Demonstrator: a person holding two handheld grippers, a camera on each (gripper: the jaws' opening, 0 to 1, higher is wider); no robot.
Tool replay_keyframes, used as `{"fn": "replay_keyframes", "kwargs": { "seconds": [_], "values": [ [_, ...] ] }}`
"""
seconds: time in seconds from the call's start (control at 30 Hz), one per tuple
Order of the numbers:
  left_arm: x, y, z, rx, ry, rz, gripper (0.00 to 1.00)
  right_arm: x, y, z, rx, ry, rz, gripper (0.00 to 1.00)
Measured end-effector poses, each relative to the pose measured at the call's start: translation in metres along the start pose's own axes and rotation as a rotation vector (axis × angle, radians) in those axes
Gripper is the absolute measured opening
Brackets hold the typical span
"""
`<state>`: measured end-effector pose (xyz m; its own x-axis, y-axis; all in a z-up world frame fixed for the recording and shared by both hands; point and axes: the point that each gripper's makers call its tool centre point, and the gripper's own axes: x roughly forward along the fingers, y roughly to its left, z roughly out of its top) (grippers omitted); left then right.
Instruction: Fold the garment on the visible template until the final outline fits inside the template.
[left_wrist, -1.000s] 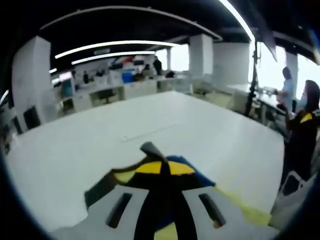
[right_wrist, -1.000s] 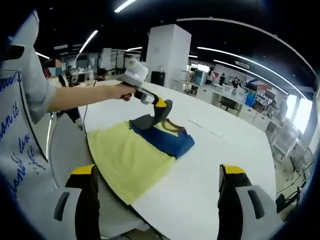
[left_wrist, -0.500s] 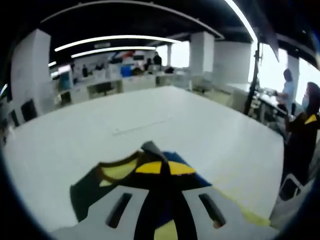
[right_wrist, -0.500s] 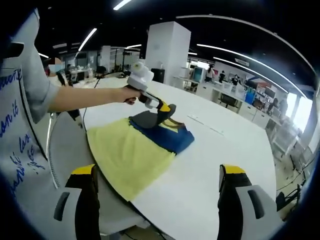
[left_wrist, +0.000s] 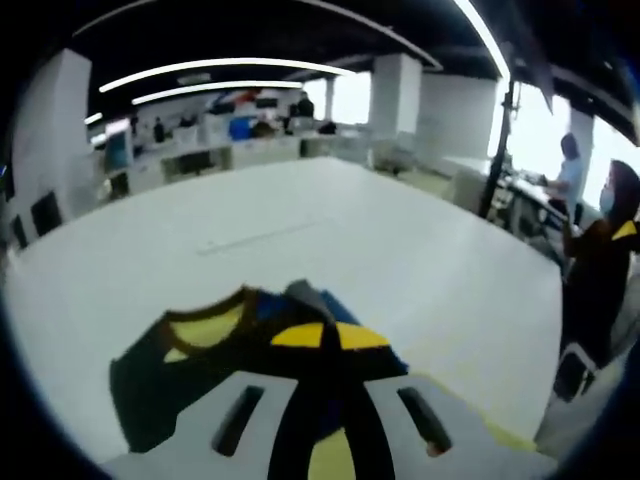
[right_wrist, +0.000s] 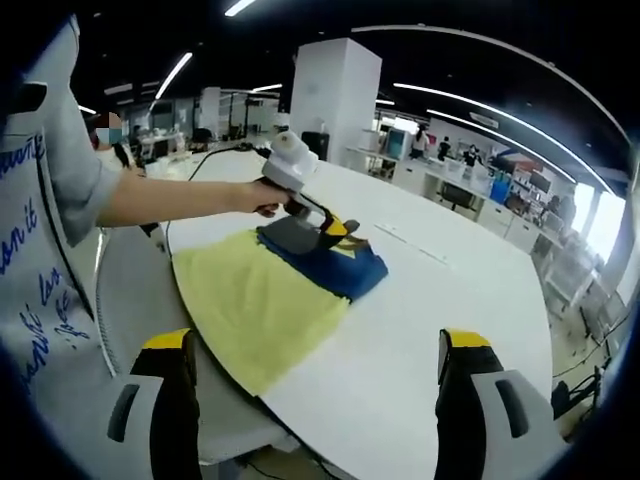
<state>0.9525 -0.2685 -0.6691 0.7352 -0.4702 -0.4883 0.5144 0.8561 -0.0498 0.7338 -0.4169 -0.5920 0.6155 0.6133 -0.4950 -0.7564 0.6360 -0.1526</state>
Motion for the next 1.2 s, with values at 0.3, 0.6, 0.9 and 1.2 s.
{"fn": "replay_keyframes", "kwargs": {
  "seconds": [0.3, 0.6, 0.9, 1.2],
  "values": [
    [0.011, 0.001, -0.015, -0.003, 0.036, -0.013, 0.0, -0.002, -0.003, -0.005, 0.013, 0.012, -0.013, 1.0],
    [0.02, -0.004, -0.026, -0.008, 0.066, -0.032, 0.0, -0.002, -0.002, -0.007, 0.012, 0.022, -0.011, 1.0],
    [0.028, -0.01, -0.035, -0.005, 0.096, -0.048, 0.0, -0.003, -0.002, -0.012, 0.03, 0.029, -0.006, 1.0],
    [0.04, -0.014, -0.046, -0.04, 0.13, -0.054, 0.0, -0.005, -0.003, -0.012, 0.033, 0.027, -0.007, 1.0]
  ]
}}
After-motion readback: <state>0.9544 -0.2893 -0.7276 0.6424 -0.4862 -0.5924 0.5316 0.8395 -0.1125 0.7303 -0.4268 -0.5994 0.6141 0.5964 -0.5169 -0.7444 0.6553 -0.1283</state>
